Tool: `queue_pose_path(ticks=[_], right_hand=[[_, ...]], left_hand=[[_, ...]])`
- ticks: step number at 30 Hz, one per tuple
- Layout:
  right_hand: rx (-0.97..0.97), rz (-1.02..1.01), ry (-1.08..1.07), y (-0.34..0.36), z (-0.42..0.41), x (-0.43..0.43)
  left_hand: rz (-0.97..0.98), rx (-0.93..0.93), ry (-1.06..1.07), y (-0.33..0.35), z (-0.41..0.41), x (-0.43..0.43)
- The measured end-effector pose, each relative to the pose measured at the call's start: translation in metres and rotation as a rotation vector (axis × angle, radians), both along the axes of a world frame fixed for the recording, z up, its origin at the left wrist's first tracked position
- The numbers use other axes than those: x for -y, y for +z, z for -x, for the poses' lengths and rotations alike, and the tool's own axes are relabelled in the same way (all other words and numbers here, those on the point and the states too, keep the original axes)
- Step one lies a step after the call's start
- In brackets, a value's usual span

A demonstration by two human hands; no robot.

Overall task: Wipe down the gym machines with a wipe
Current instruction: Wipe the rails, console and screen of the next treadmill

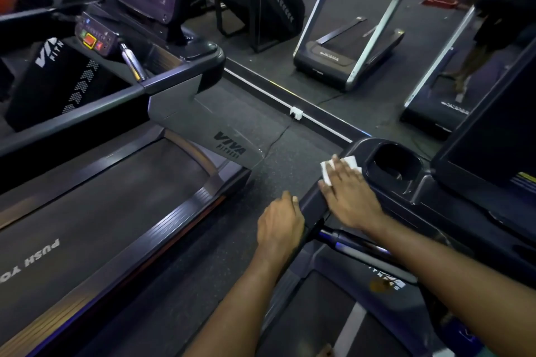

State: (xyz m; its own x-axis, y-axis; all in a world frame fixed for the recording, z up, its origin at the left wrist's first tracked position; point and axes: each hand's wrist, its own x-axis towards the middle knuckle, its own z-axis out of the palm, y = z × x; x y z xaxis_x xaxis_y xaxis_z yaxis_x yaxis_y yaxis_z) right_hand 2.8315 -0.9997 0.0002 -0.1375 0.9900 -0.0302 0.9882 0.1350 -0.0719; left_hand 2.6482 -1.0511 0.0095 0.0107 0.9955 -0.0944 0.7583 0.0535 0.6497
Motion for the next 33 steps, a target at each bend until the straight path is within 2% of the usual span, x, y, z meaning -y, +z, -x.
queue_pose_path(ticks=[3,12,16,18,20,23,25,29,33], right_hand=[[0.043,0.012,-0.143,0.003,-0.021,-0.039],[0.125,0.015,-0.346,0.005,-0.06,-0.136],[0.062,0.036,-0.619,0.012,-0.086,-0.159],[-0.022,0.047,-0.797,0.015,-0.098,-0.163],[-0.036,0.036,-0.865,0.012,-0.1,-0.163],[-0.001,-0.053,-0.69,0.002,-0.1,-0.154],[-0.039,-0.086,-0.671,-0.001,-0.113,-0.145],[-0.033,-0.075,-1.011,0.006,-0.12,-0.122],[-0.1,-0.066,-1.052,0.002,-0.098,-0.097]], left_hand=[[-0.006,-0.028,-0.025,0.002,-0.019,-0.021],[-0.01,-0.072,-0.102,-0.001,-0.081,-0.076],[-0.101,-0.107,-0.073,-0.009,-0.086,-0.083],[-0.131,-0.125,-0.07,-0.011,-0.088,-0.082],[-0.128,-0.142,-0.079,-0.01,-0.089,-0.084],[-0.11,-0.126,-0.089,-0.009,-0.088,-0.084],[-0.106,-0.126,-0.122,-0.007,-0.087,-0.084],[-0.103,-0.112,-0.188,-0.009,-0.085,-0.087],[-0.115,-0.089,-0.222,-0.014,-0.084,-0.089]])
